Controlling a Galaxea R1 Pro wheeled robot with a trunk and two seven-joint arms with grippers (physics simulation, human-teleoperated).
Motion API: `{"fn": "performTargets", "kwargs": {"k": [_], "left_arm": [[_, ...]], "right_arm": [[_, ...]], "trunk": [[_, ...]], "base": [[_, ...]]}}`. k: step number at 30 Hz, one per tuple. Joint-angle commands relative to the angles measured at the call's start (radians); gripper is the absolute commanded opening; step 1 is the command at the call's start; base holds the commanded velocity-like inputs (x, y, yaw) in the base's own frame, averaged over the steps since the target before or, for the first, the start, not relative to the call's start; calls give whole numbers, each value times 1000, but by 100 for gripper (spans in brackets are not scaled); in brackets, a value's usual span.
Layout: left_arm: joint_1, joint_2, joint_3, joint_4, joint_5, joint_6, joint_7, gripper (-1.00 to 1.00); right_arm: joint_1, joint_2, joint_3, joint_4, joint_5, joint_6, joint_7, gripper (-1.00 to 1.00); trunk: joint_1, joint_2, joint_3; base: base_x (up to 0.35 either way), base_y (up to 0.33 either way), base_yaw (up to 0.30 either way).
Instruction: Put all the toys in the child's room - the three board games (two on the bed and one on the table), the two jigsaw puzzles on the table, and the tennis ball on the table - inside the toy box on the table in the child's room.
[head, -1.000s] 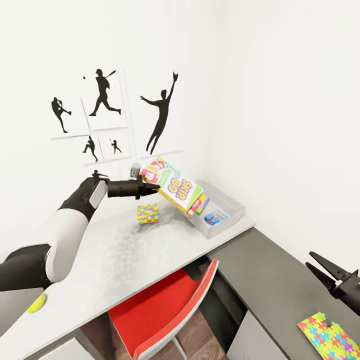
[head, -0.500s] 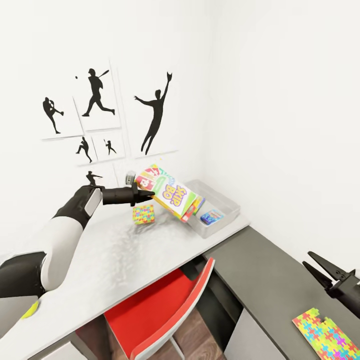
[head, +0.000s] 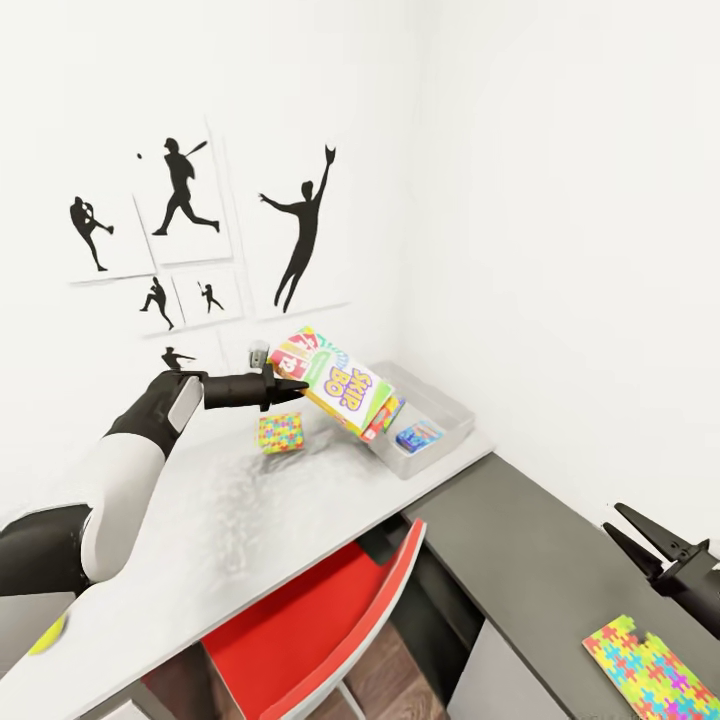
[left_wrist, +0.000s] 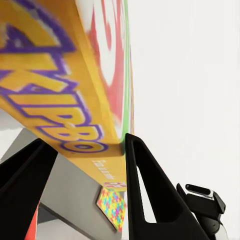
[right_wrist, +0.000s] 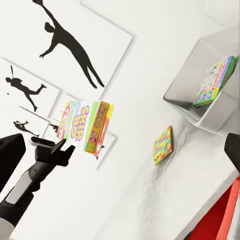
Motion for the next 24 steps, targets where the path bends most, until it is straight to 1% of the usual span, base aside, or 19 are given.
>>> {"fn": "performTargets", "kwargs": {"k": [1, 4, 9, 18, 24], "left_arm": [[-1, 0, 3, 0, -3, 4, -6, -100], [-1, 0, 3, 0, -3, 4, -7, -100], [-1, 0, 3, -1, -3, 4, -8, -100], [-1, 1, 4, -1, -3, 4, -8, -100], [-1, 1, 4, -1, -3, 4, -14, -100]], "right_arm": [[-1, 0, -1, 0, 3, 4, 5, 100], [-2, 0, 0, 0, 3, 4, 5, 100], [-3, 0, 1, 0, 2, 3, 5, 100], [-6, 0, 0, 0, 3, 2, 5, 100], [-6, 0, -1, 0, 3, 3, 6, 100]], "trunk": [[1, -2, -1], [1, -2, 2], [1, -2, 6], [1, -2, 15], [1, -2, 21]], "base": [[0, 0, -226], [43, 22, -234], [151, 60, -240], [105, 5, -241], [14, 0, -241]]}}
